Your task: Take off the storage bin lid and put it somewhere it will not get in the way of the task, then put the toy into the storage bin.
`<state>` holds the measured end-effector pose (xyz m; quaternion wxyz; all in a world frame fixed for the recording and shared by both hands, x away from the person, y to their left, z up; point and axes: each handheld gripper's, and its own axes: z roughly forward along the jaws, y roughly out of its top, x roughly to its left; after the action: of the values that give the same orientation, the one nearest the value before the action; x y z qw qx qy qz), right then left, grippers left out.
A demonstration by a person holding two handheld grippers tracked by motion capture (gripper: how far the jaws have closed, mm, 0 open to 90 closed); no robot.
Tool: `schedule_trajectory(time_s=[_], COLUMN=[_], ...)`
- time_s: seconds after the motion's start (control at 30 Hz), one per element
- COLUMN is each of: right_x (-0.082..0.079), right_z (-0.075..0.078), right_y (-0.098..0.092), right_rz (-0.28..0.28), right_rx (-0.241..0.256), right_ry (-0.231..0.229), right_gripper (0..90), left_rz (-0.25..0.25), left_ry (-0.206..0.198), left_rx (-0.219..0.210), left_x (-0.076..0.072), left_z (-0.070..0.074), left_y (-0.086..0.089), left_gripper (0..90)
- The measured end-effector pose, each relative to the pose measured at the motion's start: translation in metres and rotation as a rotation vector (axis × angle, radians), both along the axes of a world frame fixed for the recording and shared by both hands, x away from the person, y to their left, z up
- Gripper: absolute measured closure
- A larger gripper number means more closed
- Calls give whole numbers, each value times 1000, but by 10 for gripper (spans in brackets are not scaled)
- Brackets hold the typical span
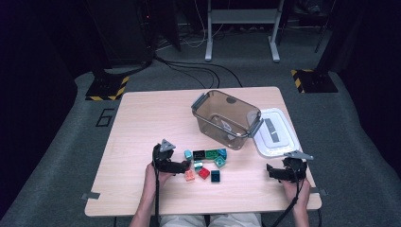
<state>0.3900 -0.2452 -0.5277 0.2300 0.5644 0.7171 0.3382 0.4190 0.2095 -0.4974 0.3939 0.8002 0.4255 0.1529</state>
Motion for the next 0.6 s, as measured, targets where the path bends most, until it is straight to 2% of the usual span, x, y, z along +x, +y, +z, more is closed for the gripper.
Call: schedule_trajectory(time_s=[0.07, 0.2, 0.37, 0.53, 0.6], right_x=[0, 0, 0, 0, 0], right_z=[0, 0, 0, 0, 0], right_y=[0, 1, 1, 1, 1], right_rz=[-2, -1, 1, 1, 1], right_rx=[-5, -13, -11, -8, -7], right_ry=[1, 1, 2, 3, 2], right_gripper=[26, 29, 39, 42, 44], left_rz=[3, -21, -65, -85, -98], left_ry=[-2, -10, 13, 19, 15], left_rx=[0, 39, 7, -10, 5], left_x=[-1, 4, 18, 24, 25], left_z=[0, 0, -5, -4, -4], left_y=[-3, -6, -9, -8, -7], left_gripper=[42, 91, 177, 265, 316])
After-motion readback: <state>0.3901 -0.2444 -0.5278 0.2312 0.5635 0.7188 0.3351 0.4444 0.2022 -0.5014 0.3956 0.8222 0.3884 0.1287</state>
